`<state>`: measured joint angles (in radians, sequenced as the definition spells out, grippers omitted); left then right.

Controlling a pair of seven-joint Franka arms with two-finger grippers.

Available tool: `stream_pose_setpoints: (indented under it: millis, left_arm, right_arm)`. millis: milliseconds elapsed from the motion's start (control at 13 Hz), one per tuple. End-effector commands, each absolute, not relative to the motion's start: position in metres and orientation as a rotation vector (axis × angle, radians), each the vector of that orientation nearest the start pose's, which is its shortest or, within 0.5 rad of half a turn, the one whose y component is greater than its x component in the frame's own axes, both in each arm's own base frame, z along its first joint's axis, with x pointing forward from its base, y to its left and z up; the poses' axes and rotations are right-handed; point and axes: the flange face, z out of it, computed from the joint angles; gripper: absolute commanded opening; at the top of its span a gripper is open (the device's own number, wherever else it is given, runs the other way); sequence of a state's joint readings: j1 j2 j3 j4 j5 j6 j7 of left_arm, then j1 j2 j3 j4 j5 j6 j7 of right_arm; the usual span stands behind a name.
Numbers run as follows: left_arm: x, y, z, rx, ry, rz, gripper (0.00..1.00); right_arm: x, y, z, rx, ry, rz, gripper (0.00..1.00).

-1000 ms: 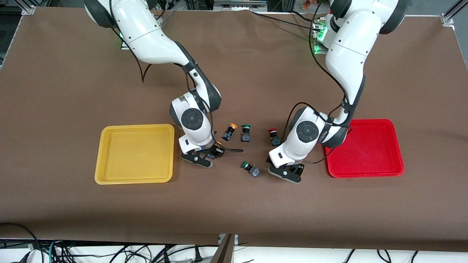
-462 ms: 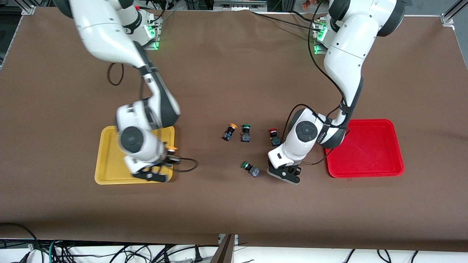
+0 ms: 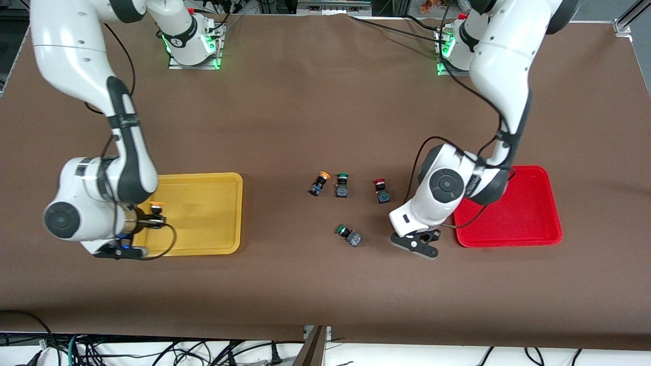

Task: Place red and yellow buttons in trays
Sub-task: 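Set buttons in yellow and red trays with the right and left grippers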

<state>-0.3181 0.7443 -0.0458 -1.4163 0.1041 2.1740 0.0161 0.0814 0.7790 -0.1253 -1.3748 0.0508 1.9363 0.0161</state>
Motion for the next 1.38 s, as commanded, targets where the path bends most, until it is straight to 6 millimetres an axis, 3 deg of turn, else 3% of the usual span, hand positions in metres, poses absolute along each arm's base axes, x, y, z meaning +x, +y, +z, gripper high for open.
stream_pose_setpoints:
  millis: [0, 154, 385, 538, 692, 769, 846, 1000, 1154, 1308]
  left_arm:
    - [0.679, -0.188, 0.29, -2.874, 0.851, 0.197, 0.12]
    - [0.683, -0.133, 0.289, -2.796, 0.984, 0.333, 0.12]
    - [0.677, -0.054, 0.255, -2.821, 0.975, 0.45, 0.12]
    - [0.667, -0.043, 0.229, -2.829, 0.985, 0.425, 0.14]
    - [0.66, -0.043, 0.213, -2.833, 0.992, 0.389, 0.21]
    - [0.658, -0.042, 0.209, -2.836, 0.991, 0.386, 0.31]
    - [0.658, -0.042, 0.209, -2.836, 0.991, 0.386, 0.51]
    - [0.659, -0.046, 0.215, -2.835, 0.994, 0.374, 1.0]
    - [0.66, -0.048, 0.231, -2.859, 0.969, 0.353, 1.0]
    - [0.659, -0.076, 0.263, -2.888, 0.935, 0.315, 1.0]
  right_arm:
    - [0.695, -0.016, 0.217, -3.144, 0.09, 0.379, 0.05]
    - [0.69, -0.013, 0.207, -3.144, 0.103, 0.372, 0.05]
    - [0.69, -0.007, 0.205, -3.117, 0.124, 0.368, 0.05]
    - [0.691, -0.001, 0.202, -3.102, 0.132, 0.349, 0.1]
    - [0.692, -0.001, 0.203, -3.104, 0.123, 0.34, 1.0]
    - [0.695, 0.0, 0.211, -3.104, 0.112, 0.325, 1.0]
    - [0.701, 0.008, 0.224, -3.103, 0.087, 0.297, 1.0]
    - [0.701, 0.074, 0.262, -3.094, 0.009, 0.266, 1.0]
    - [0.691, 0.151, 0.27, -3.114, 0.215, 0.254, 1.0]
    - [0.674, 0.232, 0.273, -3.115, 0.427, 0.219, 1.0]
